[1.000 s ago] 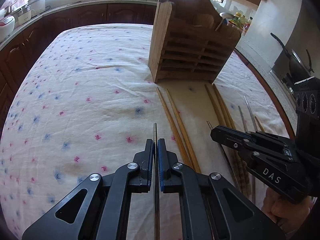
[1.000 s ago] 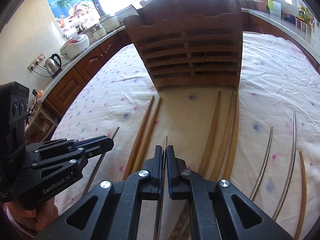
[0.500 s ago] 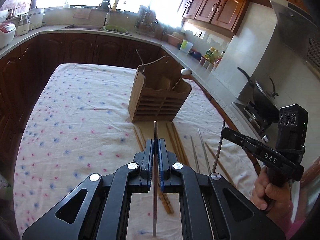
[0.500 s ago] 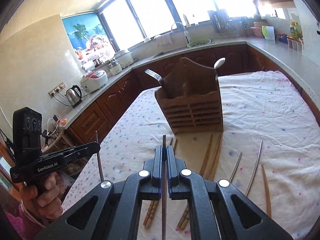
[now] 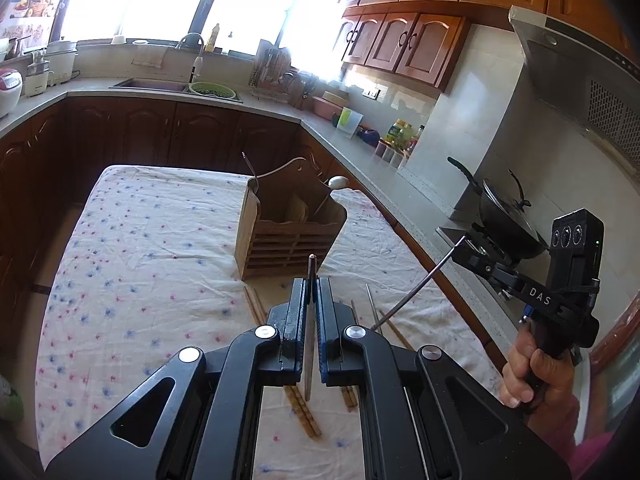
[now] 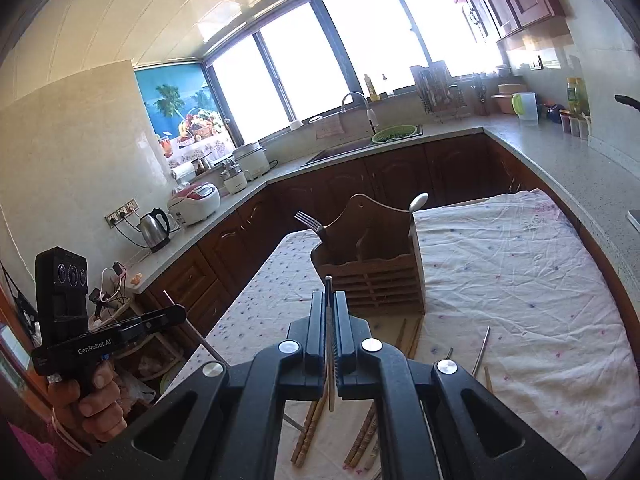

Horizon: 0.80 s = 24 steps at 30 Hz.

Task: Organize utensils
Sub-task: 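Raise both metal chopsticks upright into the wooden holder and open both grippers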

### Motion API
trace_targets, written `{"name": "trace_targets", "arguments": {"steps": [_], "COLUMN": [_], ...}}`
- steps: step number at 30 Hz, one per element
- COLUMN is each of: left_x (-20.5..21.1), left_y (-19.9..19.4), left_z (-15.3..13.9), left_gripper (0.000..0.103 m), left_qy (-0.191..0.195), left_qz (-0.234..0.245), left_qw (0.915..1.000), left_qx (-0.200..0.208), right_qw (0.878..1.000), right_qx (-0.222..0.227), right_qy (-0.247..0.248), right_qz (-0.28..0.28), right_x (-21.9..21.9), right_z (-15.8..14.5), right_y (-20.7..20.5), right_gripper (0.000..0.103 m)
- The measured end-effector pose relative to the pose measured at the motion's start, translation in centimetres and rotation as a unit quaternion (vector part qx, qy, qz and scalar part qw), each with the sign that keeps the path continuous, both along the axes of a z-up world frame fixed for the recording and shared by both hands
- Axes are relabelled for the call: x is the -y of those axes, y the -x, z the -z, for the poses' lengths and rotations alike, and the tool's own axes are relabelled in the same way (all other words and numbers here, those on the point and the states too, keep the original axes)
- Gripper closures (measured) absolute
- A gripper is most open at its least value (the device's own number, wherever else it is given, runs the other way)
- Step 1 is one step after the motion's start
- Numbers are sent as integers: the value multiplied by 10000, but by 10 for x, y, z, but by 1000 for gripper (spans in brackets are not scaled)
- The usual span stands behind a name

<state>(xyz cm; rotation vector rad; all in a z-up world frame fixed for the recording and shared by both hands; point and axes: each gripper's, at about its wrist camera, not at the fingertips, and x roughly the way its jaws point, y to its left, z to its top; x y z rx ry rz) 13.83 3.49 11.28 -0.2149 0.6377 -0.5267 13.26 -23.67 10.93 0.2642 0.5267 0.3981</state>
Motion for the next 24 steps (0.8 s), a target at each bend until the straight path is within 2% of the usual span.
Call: {"name": "trace_targets", "arguments": {"steps": [6,13,20,24], "left_x": [1,9,20,24], "left_y": [-11,-37,-86,-124], "left_z": [-14,-52,-100,-112], "left_gripper": [99,99,99,99], "left_qy": [24,52,88,138], "left_qz": [-39,-78,-250,-450], "left_qw": [9998,9975,9913,9884], "left_qx": [200,694,1287,1441], "right_qw": [9999,9991,9966,9955], "right_qx": [122,385,730,791], "right_qy": [56,87,134,138], "right_qz": [58,146,355,509], "right_x": [5,13,21,26], "right_z": [-9,-40,-81,-93], "right_y": [-9,-35,-81,-117], "right_gripper": [100,100,100,100]}}
